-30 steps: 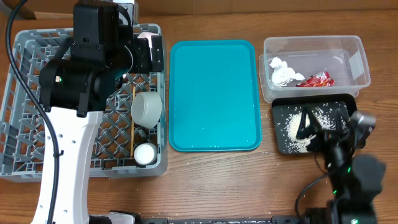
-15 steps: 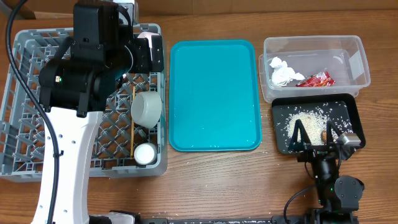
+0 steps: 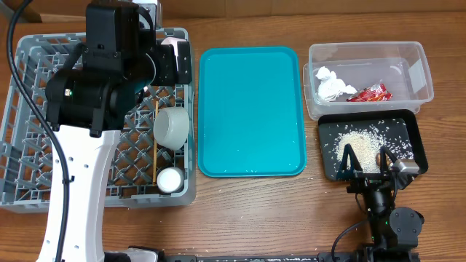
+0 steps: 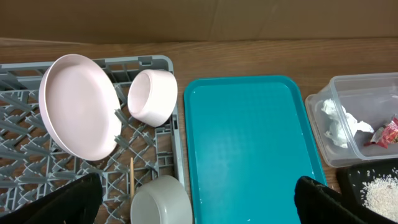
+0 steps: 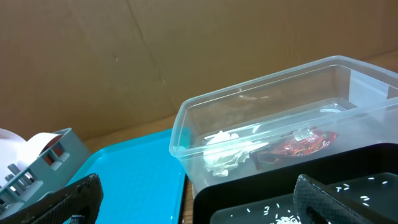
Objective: Sort waste into correct bins and load items into the dishwasher
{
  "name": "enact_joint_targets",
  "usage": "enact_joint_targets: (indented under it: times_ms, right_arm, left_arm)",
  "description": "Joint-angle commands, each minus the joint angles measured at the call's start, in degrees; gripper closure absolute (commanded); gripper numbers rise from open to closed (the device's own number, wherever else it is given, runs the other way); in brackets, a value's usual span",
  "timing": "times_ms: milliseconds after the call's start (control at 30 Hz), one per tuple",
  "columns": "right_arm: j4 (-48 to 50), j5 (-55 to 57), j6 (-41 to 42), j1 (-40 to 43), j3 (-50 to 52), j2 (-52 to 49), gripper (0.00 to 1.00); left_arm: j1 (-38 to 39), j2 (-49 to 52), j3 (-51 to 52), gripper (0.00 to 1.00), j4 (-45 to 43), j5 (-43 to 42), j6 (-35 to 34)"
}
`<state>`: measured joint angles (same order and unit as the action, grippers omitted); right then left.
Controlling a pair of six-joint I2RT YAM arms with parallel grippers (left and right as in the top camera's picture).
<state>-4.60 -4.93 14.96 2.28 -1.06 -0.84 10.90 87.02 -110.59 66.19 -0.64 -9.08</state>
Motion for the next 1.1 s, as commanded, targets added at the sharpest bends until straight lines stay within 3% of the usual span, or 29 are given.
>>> enact_joint_targets:
  times_ms: [0, 733, 867, 1067]
  right_arm:
    - [0.2, 0.8, -0.2, 0.3, 0.6, 0.7, 0.00]
    - [0.2, 0.8, -0.2, 0.3, 0.6, 0.7, 0.00]
    - [0.2, 0.8, -0.2, 0.3, 0.6, 0.7, 0.00]
    - [0.2, 0.8, -0.2, 0.3, 0.6, 0.7, 0.00]
  left_arm:
    - [0.0, -0.1, -0.1, 0.00, 0.0, -0.3, -0.4]
    - [0.0, -0.1, -0.1, 0.00, 0.4, -0.2, -0.1]
    - [-0.2, -0.3, 0.2, 0.00, 1.1, 3.5, 2.5]
    - [-2.3, -7.6, 6.9, 0.00, -0.1, 4.4, 3.3]
